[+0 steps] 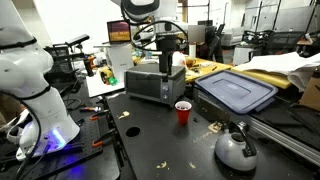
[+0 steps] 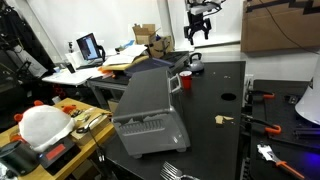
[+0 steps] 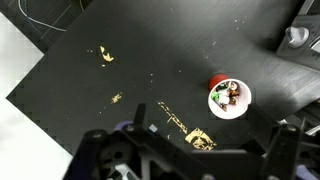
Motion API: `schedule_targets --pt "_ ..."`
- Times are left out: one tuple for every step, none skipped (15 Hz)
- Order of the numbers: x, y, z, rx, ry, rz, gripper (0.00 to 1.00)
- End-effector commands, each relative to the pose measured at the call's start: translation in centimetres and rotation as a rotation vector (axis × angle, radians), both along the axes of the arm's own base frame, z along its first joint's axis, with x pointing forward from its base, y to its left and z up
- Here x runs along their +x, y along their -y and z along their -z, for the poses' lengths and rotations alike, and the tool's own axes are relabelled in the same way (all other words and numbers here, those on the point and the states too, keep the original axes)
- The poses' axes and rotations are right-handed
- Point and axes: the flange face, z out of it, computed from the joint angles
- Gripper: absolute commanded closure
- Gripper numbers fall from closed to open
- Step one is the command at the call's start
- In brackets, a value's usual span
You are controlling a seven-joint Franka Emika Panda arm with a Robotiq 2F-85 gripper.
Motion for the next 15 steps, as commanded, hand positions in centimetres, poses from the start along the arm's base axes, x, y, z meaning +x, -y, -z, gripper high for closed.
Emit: schedule_targets --pt "-2.1 -1.6 -1.5 0.008 -0.021 -0.123 0.0" --pt "-2.3 -1.9 -1.8 0.009 -0.024 -0.153 0.0" --pt "-2.5 -2.3 -2.1 0.01 -0.027 -0.181 0.0" --pt "-2.7 -2.6 -2.4 0.011 -0.031 -0.208 0.0" --pt "-2.8 -3.0 -2.6 0.01 -0.033 -0.237 0.0" --pt "-3.0 -3.2 -2.9 0.015 -0.037 -0.265 0.0" --pt "-3.2 -3.5 -3.1 0.019 -0.041 -0.29 0.0" --pt "-3.4 -3.8 -3.2 0.019 -0.043 -0.313 0.0" --pt "-3.5 -4.0 -3.4 0.025 -0.047 -0.336 0.0" --pt "-3.7 -4.2 -3.6 0.023 -0.049 -0.355 0.0" --pt "-3.8 -4.3 -3.7 0.028 -0.053 -0.373 0.0" --pt "-3.9 -4.5 -3.8 0.039 -0.058 -0.396 0.0" --pt "-4.1 -4.5 -3.9 0.045 -0.063 -0.417 0.0" --pt "-4.3 -4.6 -4.0 0.055 -0.067 -0.445 0.0" --pt "-4.4 -4.6 -4.0 0.062 -0.071 -0.468 0.0"
